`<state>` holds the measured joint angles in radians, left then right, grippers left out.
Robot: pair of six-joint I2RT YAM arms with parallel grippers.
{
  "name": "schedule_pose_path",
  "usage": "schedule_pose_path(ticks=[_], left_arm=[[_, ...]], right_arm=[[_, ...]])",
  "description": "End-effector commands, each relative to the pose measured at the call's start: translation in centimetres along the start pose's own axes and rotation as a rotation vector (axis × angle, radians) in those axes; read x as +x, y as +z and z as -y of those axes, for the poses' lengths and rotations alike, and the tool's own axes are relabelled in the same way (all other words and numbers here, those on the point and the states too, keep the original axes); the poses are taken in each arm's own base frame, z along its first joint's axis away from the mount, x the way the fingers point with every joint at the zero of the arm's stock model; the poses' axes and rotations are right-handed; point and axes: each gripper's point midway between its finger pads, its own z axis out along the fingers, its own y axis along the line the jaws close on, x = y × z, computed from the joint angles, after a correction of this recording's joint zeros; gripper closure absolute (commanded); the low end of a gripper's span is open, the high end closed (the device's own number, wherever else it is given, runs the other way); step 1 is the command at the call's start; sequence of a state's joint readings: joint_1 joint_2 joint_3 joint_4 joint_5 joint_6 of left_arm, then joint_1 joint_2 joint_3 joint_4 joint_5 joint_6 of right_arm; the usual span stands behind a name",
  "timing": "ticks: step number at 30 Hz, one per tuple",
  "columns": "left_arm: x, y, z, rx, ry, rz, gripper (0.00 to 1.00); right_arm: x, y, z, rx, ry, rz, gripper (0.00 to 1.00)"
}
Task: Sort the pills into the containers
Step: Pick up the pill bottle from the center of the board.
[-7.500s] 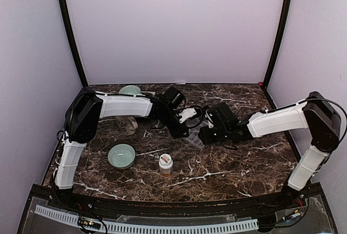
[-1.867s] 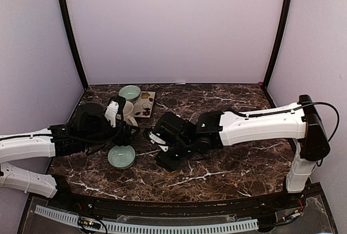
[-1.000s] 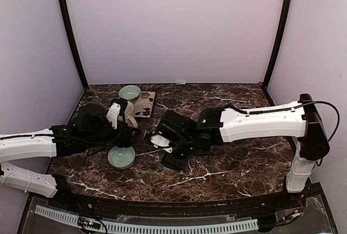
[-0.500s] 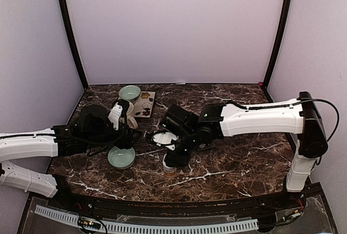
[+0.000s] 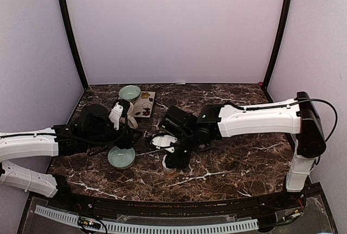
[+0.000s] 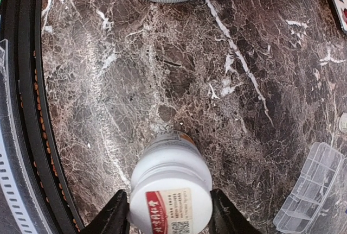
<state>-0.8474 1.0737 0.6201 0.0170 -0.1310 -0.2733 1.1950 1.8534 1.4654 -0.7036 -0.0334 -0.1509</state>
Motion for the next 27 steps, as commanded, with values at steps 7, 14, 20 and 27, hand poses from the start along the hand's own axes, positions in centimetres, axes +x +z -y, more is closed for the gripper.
schedule_pose_path(ticks=[7, 14, 20, 27], left_arm=[[-0.8, -0.1, 0.9, 0.021, 0.011, 0.005, 0.31], [-1.0, -0.1, 0.7, 0.012, 0.016, 0.009, 0.31], [-1.3, 0.0, 0.8, 0.009, 0.020, 0.024, 0.31], [-2.1, 0.0, 0.9, 0.014, 0.019, 0.057, 0.31]], right_arm=[[0.7, 1.3, -0.1, -0.014, 0.027, -0.013, 0.74], [-0.1, 0.5, 0.3, 0.009, 0.139, 0.040, 0.83], [-1.2, -0.3, 1.1, 0.074, 0.287, 0.083, 0.86], [-2.2, -1.2, 3.5, 0.203, 0.452, 0.124, 0.92]])
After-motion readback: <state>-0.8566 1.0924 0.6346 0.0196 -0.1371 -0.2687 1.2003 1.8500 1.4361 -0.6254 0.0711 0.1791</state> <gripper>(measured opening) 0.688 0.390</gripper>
